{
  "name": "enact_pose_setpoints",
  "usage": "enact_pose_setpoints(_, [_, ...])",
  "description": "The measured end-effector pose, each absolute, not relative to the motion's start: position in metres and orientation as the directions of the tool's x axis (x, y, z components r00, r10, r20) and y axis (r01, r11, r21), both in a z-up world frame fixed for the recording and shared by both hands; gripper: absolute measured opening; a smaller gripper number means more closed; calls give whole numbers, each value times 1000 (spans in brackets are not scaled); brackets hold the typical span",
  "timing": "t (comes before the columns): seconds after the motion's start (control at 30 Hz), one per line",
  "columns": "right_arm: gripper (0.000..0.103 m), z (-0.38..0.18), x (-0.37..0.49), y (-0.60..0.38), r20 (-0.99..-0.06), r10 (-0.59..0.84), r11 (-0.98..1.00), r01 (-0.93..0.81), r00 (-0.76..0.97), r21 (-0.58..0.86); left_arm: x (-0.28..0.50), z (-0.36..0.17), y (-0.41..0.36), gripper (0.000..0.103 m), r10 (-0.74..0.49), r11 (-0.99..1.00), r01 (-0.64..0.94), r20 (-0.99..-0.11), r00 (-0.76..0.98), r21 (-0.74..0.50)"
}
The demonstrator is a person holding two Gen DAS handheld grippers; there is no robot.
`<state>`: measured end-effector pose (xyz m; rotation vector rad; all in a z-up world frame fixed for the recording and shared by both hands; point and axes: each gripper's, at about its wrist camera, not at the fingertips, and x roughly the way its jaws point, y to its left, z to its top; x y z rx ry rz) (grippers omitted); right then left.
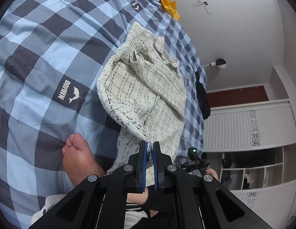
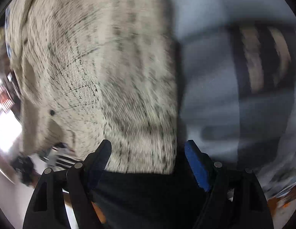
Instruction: Fold small clothes
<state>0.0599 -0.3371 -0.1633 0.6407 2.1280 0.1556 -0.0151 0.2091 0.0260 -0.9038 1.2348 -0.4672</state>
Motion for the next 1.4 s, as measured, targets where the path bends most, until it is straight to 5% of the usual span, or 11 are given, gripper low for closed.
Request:
enact_pose_setpoints(0.3, [76, -199, 43, -280, -642, 328, 936, 144, -693, 322, -6, 21, 205, 5, -734, 601, -150, -617, 284, -785])
enact_pose_setpoints(0.37, [44, -193, 45, -274, -679, 341, 931, 131, -650, 341, -5, 24, 204, 5, -731, 607, -142, -620, 286, -782])
enact_pose_setpoints(0.4, [13, -184, 47, -271, -707, 359, 922, 112, -610, 371, -5, 25, 204, 5, -730, 609, -136, -620, 289, -781])
enact_pose_setpoints(0.43, [9, -178, 48, -268, -722, 364, 918, 96, -588, 385, -4, 27, 203, 5, -728, 612, -132, -620, 292, -780])
enact_pose_setpoints(0.67, [6, -93, 38, -265, -774, 580, 812, 107, -254, 573, -7, 32, 210, 5, -721, 600, -140, -609, 331, -788])
enact_pose_setpoints(0.8, [6, -33, 27, -272, -666, 746, 660, 129, 11, 740, -16, 41, 213, 5, -820, 427, -70, -418, 391, -902])
enact_pose_setpoints(0.97, [5, 17, -5, -318, -488, 803, 477, 121, 342, 870, -23, 58, 217, 5, -844, 316, -27, -294, 448, -948])
enact_pose_setpoints(1.2, [3, 40, -37, -320, -222, 841, 249, 11, 494, 969, -40, 94, 217, 0, -864, 218, 112, -139, 483, -969])
enact_pose_setpoints(1.4, [3, 17, -16, -294, -392, 822, 385, 104, 413, 917, -48, 115, 219, 0, -736, 527, 58, -421, 530, -848])
